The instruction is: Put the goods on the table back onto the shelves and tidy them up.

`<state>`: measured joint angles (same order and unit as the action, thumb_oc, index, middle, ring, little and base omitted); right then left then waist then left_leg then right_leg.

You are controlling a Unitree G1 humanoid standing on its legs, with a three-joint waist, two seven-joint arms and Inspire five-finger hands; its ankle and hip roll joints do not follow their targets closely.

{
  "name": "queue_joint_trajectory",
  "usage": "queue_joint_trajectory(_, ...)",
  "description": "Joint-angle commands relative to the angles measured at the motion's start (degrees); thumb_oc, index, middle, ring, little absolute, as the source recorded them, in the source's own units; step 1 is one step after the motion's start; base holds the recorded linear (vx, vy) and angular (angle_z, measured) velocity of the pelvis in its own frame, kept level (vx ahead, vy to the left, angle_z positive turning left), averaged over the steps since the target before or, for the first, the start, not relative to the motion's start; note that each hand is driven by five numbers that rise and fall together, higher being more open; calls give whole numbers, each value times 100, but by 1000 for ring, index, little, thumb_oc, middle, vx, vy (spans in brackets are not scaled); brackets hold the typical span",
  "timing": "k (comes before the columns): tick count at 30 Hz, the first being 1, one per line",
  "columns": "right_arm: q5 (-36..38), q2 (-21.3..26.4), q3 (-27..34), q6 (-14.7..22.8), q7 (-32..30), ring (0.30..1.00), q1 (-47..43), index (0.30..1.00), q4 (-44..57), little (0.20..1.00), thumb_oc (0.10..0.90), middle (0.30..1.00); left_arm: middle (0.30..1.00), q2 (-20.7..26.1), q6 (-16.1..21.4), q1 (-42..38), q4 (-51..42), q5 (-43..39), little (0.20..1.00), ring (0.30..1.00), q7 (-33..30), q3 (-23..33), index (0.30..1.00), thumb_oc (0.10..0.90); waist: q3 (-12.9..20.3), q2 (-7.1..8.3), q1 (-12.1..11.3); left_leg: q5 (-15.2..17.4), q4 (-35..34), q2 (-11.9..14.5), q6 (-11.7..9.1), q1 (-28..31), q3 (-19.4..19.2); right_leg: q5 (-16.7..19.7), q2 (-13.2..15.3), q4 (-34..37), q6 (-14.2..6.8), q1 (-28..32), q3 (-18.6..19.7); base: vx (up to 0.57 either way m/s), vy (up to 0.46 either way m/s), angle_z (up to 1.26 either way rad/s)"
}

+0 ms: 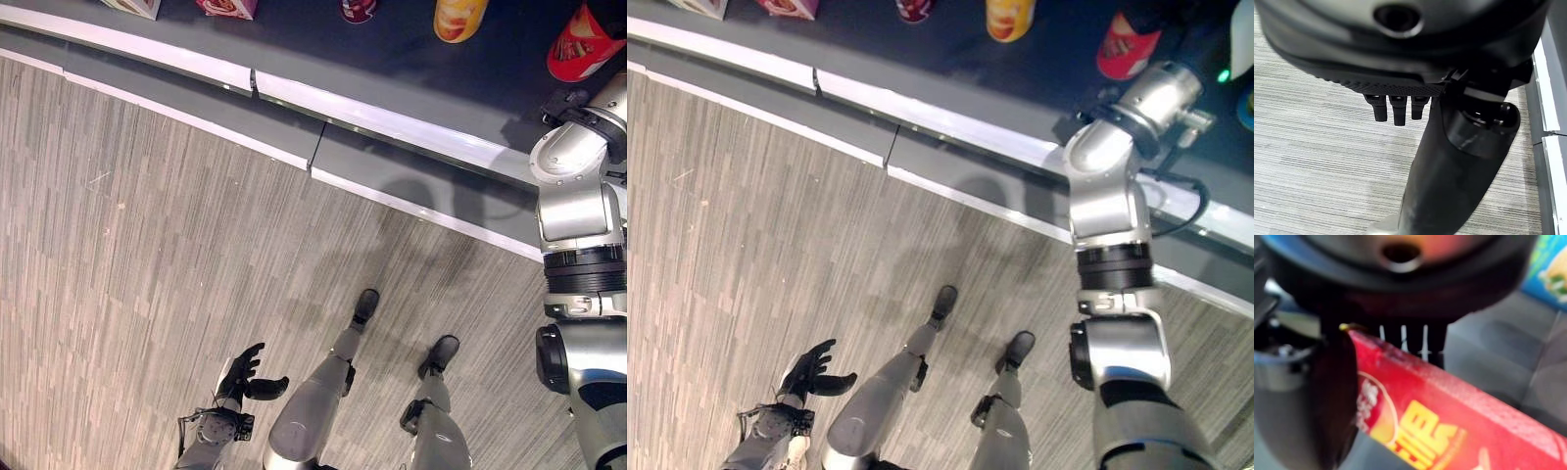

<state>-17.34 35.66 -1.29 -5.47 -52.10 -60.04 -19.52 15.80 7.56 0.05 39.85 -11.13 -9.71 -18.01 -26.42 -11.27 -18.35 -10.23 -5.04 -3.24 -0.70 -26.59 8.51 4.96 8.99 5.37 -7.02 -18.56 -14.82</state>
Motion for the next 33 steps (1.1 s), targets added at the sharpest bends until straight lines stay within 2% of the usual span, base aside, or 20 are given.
queue_joint_trajectory(1,-89,779,-170,373,-380,300,-545,300,507,300,400,300,900,481,85,136,22,-28,900,900,-267,-195,900,800,279,212,-156,285,58,-85,-292,-33,178,-174,529,-44,-488,518,-140,0,0,0)
queue_joint_trajectory(8,-196,703,-121,285,-438,300,-386,300,571,300,400,300,900,465,84,95,-63,-9,900,900,-299,-225,900,800,260,231,-141,287,58,-107,-270,-39,208,-156,550,-45,-502,523,-168,5,0,0)
queue_joint_trajectory(18,-295,339,-135,276,-340,300,39,300,828,300,400,300,900,417,34,118,-97,27,900,900,-353,-220,900,800,212,286,0,319,78,-73,-262,52,160,-145,563,-54,-493,575,-167,-2,-1,1)
queue_joint_trajectory(31,-231,396,-294,238,-331,300,58,300,530,300,400,300,900,423,54,86,-121,51,900,900,-412,-240,900,800,181,342,107,336,74,-57,-261,68,114,-109,570,-68,-497,532,-130,0,0,0)
queue_joint_trajectory(32,-169,387,-312,259,-330,834,39,834,500,834,756,834,900,412,51,85,-101,48,900,900,-417,-243,900,800,190,346,112,344,73,-54,-259,74,98,-102,577,-71,-499,524,-130,0,0,0)
queue_joint_trajectory(33,-126,376,-329,268,-305,900,41,900,497,900,800,900,900,412,34,84,-75,49,900,900,-420,-248,900,800,192,352,120,345,74,-54,-256,76,95,-101,575,-71,-498,524,-123,0,0,0)
